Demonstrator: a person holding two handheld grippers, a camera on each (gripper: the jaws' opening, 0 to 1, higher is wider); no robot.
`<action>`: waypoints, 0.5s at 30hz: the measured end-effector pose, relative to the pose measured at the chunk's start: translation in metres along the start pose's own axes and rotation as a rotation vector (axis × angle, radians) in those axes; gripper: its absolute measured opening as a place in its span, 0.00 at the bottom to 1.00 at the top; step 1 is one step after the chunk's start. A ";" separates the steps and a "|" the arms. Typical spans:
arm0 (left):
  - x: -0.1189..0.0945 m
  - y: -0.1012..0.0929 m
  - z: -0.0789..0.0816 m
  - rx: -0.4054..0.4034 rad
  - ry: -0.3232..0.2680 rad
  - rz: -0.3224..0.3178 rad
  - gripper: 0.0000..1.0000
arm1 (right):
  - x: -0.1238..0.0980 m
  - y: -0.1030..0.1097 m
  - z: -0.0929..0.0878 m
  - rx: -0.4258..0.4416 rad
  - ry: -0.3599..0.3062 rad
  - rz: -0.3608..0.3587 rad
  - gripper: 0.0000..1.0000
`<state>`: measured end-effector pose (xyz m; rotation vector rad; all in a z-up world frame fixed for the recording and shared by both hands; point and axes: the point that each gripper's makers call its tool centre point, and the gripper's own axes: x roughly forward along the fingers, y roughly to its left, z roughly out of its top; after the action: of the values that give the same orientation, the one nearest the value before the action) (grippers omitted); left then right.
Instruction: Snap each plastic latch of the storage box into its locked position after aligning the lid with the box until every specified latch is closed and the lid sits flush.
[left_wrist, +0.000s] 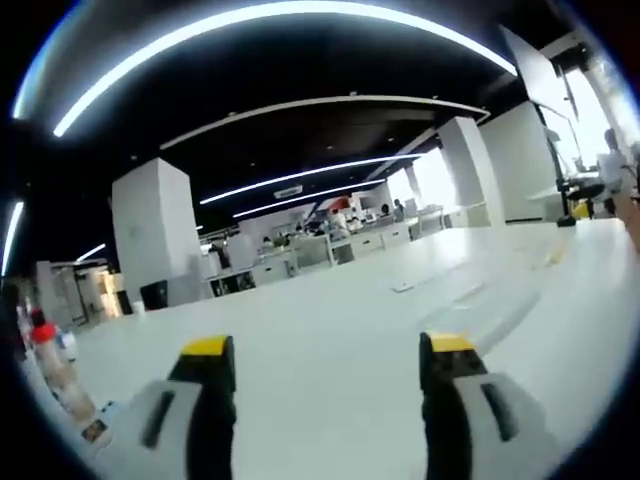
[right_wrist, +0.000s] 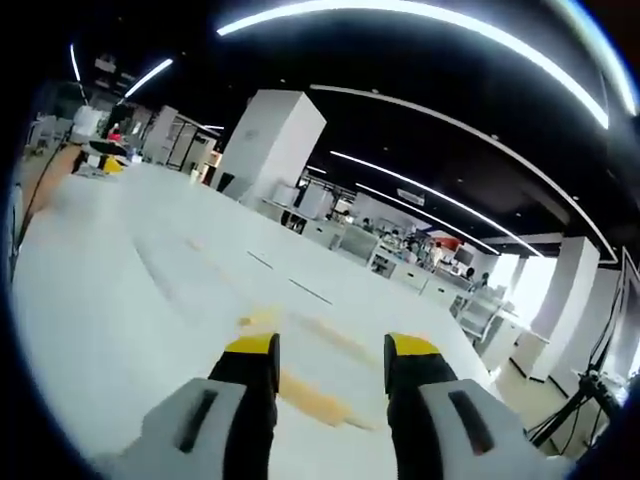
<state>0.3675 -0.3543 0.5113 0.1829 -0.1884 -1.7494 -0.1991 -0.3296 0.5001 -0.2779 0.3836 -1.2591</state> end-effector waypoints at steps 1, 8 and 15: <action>0.000 0.000 0.000 0.001 -0.001 0.001 0.75 | 0.000 0.000 0.000 0.001 -0.001 0.000 0.42; -0.002 0.001 0.002 0.003 -0.008 0.003 0.75 | -0.004 -0.007 0.002 0.016 -0.019 -0.014 0.42; -0.007 -0.009 0.017 0.013 -0.028 -0.034 0.74 | -0.013 -0.022 0.004 0.053 -0.047 -0.048 0.42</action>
<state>0.3563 -0.3456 0.5262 0.1724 -0.2179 -1.7860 -0.2198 -0.3233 0.5149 -0.2725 0.3044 -1.3053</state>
